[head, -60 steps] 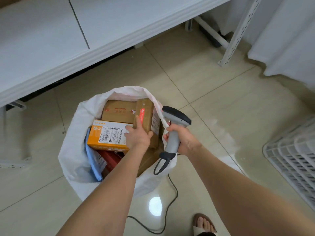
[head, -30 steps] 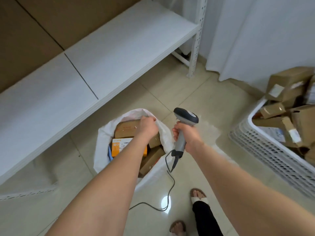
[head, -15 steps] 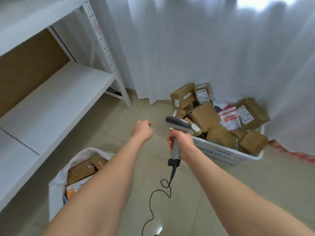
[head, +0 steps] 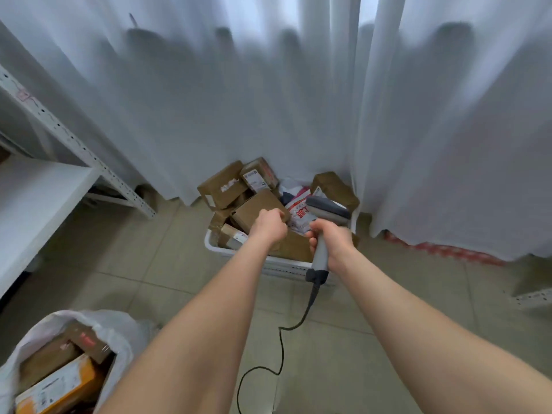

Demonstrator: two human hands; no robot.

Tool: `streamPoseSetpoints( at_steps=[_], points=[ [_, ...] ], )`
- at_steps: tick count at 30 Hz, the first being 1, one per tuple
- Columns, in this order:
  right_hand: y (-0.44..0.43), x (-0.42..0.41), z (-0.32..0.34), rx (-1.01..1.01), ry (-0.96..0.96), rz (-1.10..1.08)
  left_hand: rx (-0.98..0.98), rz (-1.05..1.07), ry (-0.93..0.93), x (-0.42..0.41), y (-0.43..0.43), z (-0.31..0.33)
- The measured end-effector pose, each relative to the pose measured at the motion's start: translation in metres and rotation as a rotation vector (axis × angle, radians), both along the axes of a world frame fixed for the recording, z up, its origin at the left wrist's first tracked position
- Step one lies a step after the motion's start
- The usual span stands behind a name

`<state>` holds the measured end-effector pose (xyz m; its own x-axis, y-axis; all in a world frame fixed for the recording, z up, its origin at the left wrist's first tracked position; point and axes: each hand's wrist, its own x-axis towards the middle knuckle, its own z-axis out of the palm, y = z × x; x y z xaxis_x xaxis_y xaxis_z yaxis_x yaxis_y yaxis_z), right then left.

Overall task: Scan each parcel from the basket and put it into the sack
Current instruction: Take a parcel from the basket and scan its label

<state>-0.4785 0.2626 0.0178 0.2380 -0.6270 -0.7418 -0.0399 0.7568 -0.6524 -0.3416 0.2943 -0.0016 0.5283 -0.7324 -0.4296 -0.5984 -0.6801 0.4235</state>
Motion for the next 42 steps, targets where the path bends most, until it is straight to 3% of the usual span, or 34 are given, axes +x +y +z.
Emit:
streamPoseSetpoints(
  at_steps=[9,17,25,31,40,42],
  points=[
    [-0.127,-0.033,-0.053,0.014,0.111,-0.073,0.032,0.008,0.134,-0.021,-0.116,-0.054],
    [-0.250,0.019,-0.144,-0.080,0.279,0.078,0.028,0.141,0.379,0.005,-0.225,-0.148],
    [-0.313,0.056,-0.241,-0.159,0.448,0.359,0.095,0.377,0.583,0.000,-0.268,-0.251],
    [-0.333,0.066,-0.302,-0.125,0.490,0.462,0.123,0.407,0.669,-0.010,-0.294,-0.304],
    [-0.368,0.053,-0.328,-0.163,0.465,0.428,0.029,0.962,0.948,-0.010,-0.322,-0.343],
    [-0.371,0.049,-0.332,-0.171,0.436,0.435,0.044,0.996,0.991,-0.010,-0.321,-0.344]
  ],
)
